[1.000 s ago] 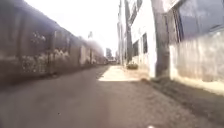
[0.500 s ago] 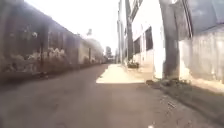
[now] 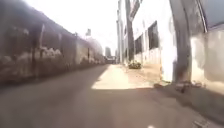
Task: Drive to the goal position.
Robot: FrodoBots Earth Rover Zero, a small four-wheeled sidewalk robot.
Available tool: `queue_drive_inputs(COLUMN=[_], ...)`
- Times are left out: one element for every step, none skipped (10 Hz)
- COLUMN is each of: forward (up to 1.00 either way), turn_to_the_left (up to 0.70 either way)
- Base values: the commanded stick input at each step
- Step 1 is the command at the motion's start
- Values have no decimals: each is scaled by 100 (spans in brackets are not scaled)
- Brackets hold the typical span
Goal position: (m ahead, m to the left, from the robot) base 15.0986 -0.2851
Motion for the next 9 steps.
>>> queue_drive_inputs(forward=[100, 100, 100, 100, 100, 100, 100, 100, 100], turn_to_the_left=[0, 0, 0, 0, 0, 0, 0, 0, 0])
